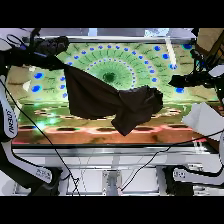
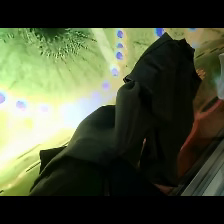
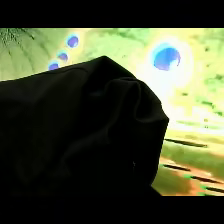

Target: Fold the shirts.

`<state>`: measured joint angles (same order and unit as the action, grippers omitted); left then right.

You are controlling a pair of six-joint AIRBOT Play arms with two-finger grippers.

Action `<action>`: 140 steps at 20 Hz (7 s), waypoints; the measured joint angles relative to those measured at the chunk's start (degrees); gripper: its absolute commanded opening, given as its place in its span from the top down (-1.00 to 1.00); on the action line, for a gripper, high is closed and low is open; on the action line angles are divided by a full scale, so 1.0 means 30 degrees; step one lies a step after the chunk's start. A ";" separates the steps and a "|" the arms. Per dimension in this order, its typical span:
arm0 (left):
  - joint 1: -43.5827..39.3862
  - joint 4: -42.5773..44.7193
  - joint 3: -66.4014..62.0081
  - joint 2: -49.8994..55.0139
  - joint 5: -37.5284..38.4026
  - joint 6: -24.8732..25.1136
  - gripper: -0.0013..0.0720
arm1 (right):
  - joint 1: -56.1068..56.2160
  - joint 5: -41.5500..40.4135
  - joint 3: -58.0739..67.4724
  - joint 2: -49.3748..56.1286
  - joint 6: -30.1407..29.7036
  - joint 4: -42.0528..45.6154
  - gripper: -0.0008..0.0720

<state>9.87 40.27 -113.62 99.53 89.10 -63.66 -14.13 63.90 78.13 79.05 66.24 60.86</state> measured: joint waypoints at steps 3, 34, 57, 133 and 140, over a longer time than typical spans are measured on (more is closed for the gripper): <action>-0.0168 0.1705 -0.0772 -0.0102 0.1158 -0.0933 0.93 | 0.0000 0.0721 0.0138 -0.0699 -0.0044 0.0066 0.75; -0.2783 -0.3541 -0.0991 -0.3308 0.5187 -0.2492 0.94 | 0.2798 0.4954 0.0277 -0.4393 -0.1982 -0.4699 0.91; -0.6258 0.9712 0.0131 -0.5595 -0.1916 -0.4065 -0.14 | 0.5668 -0.1610 -0.0007 -0.8852 -0.0896 -0.2914 0.21; -0.0437 0.7395 1.4185 -0.5348 -0.4714 -0.1326 -0.67 | -0.0976 -0.5224 -1.0273 0.3118 -0.1953 -0.9377 0.16; 0.0255 1.0244 1.4200 -0.5340 -0.4058 -0.2295 -0.68 | 0.0299 -0.7227 -1.0251 0.3453 -0.2091 -0.9435 0.91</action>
<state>10.63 71.00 -71.02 83.50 76.93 -70.54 -13.23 42.22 47.37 89.41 59.96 32.56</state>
